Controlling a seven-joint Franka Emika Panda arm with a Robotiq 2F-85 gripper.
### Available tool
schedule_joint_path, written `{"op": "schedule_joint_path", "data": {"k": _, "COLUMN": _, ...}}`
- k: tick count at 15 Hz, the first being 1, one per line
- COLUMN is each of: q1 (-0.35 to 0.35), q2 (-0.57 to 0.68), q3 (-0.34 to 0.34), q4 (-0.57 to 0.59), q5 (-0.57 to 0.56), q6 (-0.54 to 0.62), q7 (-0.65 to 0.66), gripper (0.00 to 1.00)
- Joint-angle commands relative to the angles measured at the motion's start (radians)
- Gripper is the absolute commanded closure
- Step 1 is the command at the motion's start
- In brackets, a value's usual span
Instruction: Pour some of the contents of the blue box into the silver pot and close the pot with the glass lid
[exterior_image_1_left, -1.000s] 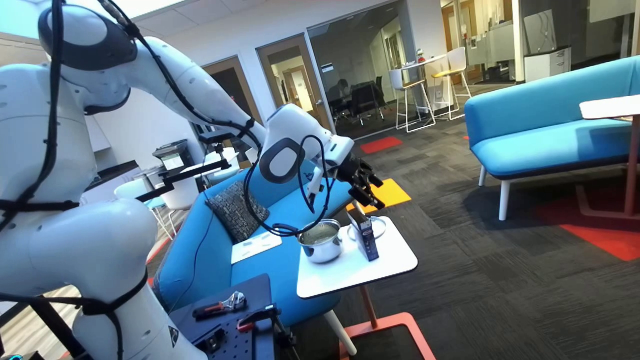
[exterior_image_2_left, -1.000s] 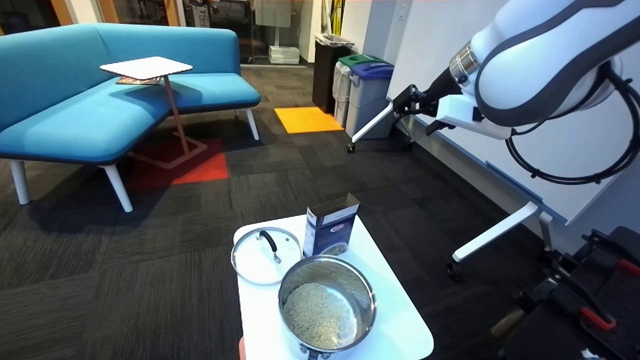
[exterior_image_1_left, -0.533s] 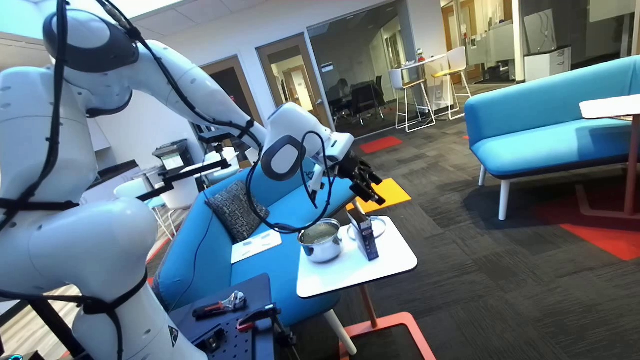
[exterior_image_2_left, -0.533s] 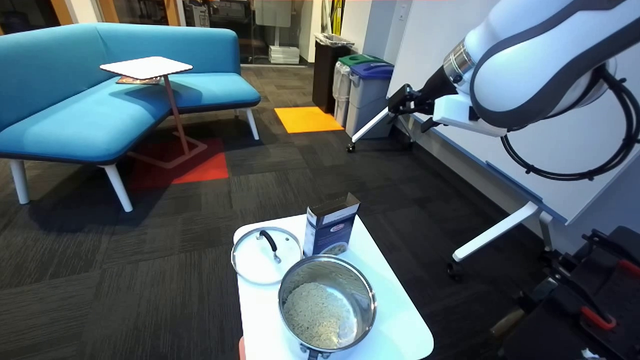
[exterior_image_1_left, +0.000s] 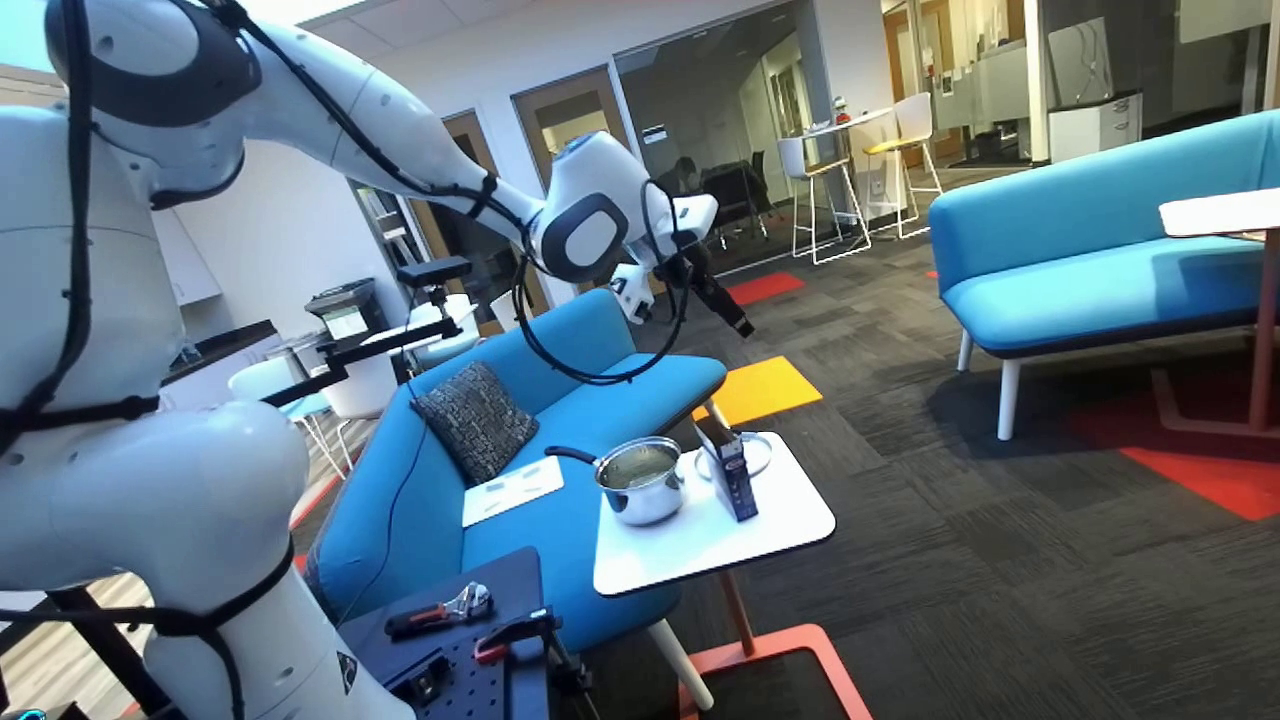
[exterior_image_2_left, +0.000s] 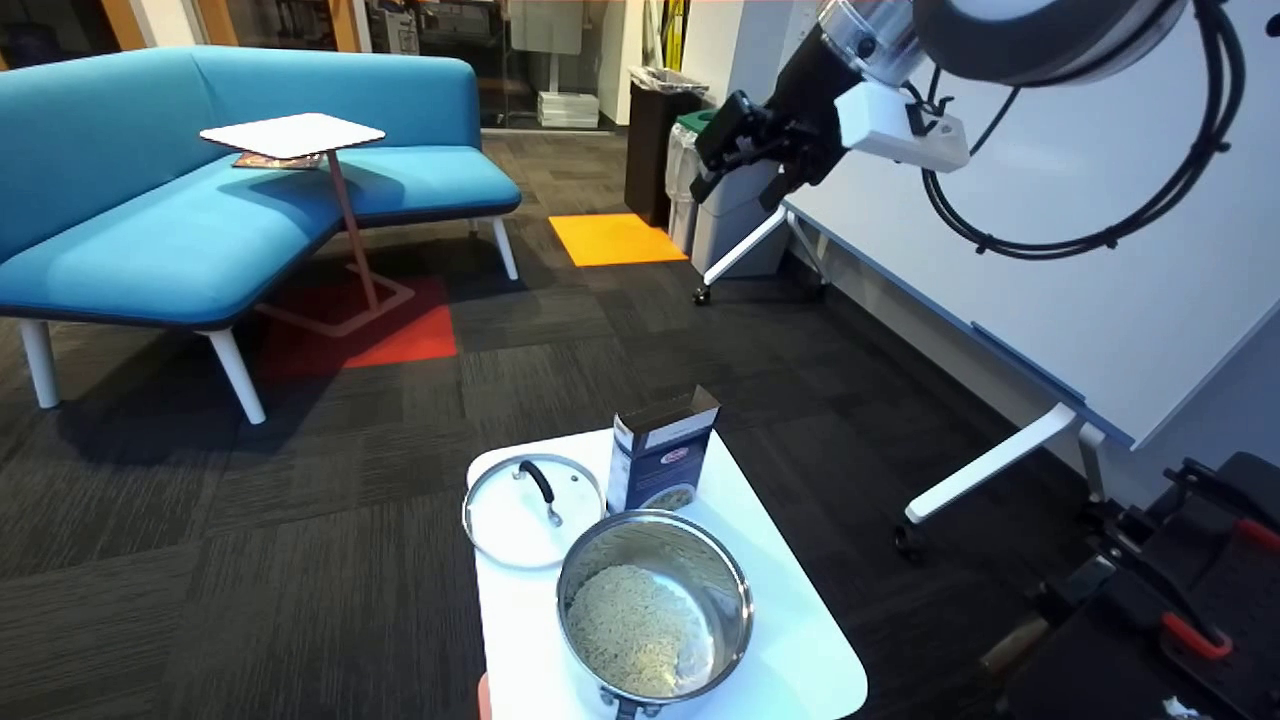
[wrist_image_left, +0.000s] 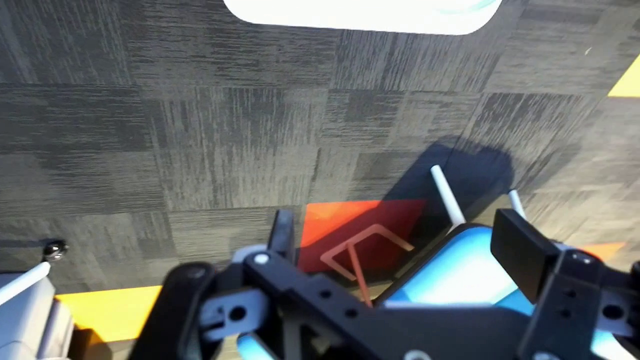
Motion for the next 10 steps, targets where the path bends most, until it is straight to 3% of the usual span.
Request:
{"op": "schedule_joint_path", "data": {"k": 1, "q1": -0.139, "q2": -0.015, "q3": 0.170, "q4": 0.136, "q5": -0.013, "q6": -0.187, "q7": -0.118, "gripper": 0.00}}
{"op": "schedule_joint_path", "data": {"k": 2, "q1": -0.180, "q2": 0.006, "q3": 0.223, "q4": 0.181, "q5": -0.013, "q6": -0.244, "q7": -0.137, "gripper": 0.00}}
{"op": "schedule_joint_path", "data": {"k": 3, "q1": -0.319, "q2": 0.002, "q3": 0.369, "q4": 0.218, "q5": -0.114, "q6": -0.291, "q7": -0.094, "gripper": 0.00}}
{"op": "schedule_joint_path", "data": {"k": 6, "q1": -0.509, "q2": 0.081, "q3": 0.601, "q4": 0.352, "q5": -0.220, "q6": -0.426, "q7": -0.087, "gripper": 0.00}}
{"op": "schedule_joint_path", "data": {"k": 10, "q1": -0.659, "q2": 0.217, "q3": 0.788, "q4": 0.515, "q5": -0.400, "q6": -0.517, "q7": -0.041, "gripper": 0.00}}
